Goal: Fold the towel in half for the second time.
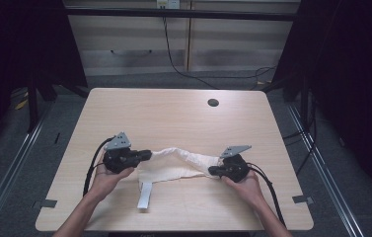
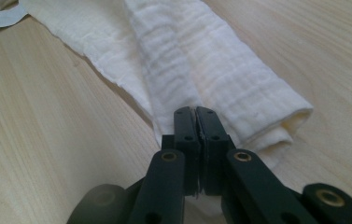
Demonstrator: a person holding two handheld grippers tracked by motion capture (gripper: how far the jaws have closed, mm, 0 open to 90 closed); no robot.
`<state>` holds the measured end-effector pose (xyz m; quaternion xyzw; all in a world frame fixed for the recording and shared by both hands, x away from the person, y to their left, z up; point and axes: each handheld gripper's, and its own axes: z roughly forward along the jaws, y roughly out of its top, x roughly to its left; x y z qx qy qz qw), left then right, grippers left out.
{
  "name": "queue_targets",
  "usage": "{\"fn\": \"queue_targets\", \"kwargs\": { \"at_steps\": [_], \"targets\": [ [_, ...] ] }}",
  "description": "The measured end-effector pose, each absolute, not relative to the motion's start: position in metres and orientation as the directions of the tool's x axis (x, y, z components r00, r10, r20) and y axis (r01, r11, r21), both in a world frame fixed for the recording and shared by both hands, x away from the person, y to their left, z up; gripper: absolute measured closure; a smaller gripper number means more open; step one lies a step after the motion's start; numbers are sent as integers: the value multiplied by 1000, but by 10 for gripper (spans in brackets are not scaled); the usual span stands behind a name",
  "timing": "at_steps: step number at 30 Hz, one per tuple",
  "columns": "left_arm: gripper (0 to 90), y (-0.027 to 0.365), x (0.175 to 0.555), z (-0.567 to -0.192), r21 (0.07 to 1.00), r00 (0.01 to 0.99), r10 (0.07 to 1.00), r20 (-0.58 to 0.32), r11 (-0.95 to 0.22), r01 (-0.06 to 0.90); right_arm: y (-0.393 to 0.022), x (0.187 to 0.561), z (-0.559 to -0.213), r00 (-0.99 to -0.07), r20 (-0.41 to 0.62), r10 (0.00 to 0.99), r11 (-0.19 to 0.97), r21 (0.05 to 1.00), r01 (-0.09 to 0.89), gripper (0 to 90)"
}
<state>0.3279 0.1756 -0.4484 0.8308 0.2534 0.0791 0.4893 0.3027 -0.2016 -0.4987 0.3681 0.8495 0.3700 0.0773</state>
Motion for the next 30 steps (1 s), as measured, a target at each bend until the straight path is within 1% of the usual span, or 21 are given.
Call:
{"fn": "queue_targets", "kwargs": {
  "at_steps": [7, 15, 17, 24, 27, 30],
  "targets": [
    [846, 176, 318, -457, 827, 870, 482, -106, -443, 347, -202, 303, -499, -715, 150, 683, 448, 687, 572, 885],
    [843, 176, 308, -470, 798, 873, 474, -115, -480, 365, -202, 303, -499, -713, 150, 685, 447, 687, 573, 885],
    [842, 178, 304, -472, 783, 876, 473, -90, -510, 356, -202, 303, -499, -716, 152, 681, 445, 690, 570, 885],
    [841, 179, 294, -480, 761, 885, 454, -105, -536, 366, -201, 302, -499, -716, 144, 683, 449, 690, 568, 885],
    [841, 177, 289, -487, 751, 895, 431, -118, -551, 364, -201, 302, -499, -716, 145, 683, 449, 690, 568, 885],
    [842, 173, 285, -495, 724, 901, 419, -111, -587, 362, -202, 303, -499, -719, 140, 681, 455, 688, 565, 885]
  ]
}}
